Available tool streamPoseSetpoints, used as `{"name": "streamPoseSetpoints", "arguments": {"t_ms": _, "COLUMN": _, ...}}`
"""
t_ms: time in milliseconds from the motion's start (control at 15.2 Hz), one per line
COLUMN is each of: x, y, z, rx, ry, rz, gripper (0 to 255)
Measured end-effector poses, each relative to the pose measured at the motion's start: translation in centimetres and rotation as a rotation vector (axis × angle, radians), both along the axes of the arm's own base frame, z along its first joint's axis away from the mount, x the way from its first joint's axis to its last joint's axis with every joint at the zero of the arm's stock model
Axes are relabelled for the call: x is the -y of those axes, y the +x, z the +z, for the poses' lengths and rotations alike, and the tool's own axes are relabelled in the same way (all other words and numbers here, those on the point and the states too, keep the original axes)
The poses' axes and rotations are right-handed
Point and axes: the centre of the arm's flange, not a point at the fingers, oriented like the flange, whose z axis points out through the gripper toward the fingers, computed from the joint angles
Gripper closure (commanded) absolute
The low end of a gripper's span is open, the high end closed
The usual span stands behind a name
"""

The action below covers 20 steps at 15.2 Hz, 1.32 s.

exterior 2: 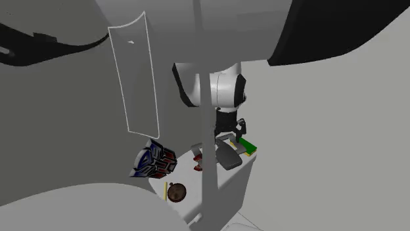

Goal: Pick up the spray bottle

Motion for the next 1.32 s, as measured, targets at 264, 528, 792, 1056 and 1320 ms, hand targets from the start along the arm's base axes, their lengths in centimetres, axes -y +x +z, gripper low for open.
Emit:
{"name": "streamPoseSetpoints", "arguments": {"t_ms": 264, "x": -0.4, "y": 4.3, "z": -3.5, "rx": 0.010, "ry": 0.001, "rz": 0.041, "gripper": 0}}
{"name": "streamPoseSetpoints", "arguments": {"t_ms": 528, "x": -0.9, "y": 7.9, "z": -6.8, "rx": 0.021, "ry": 0.002, "rz": 0.082, "gripper": 0}}
{"name": "streamPoseSetpoints", "arguments": {"t_ms": 792, "x": -1.7, "y": 11.6, "z": -10.3, "rx": 0.030, "ry": 0.002, "rz": 0.122, "gripper": 0}}
{"name": "streamPoseSetpoints", "arguments": {"t_ms": 1056, "x": -1.9, "y": 13.0, "z": -12.9, "rx": 0.035, "ry": 0.003, "rz": 0.141, "gripper": 0}}
{"name": "streamPoseSetpoints", "arguments": {"t_ms": 1320, "x": -1.9, "y": 13.0, "z": -15.2, "rx": 0.036, "ry": 0.003, "rz": 0.142, "gripper": 0}}
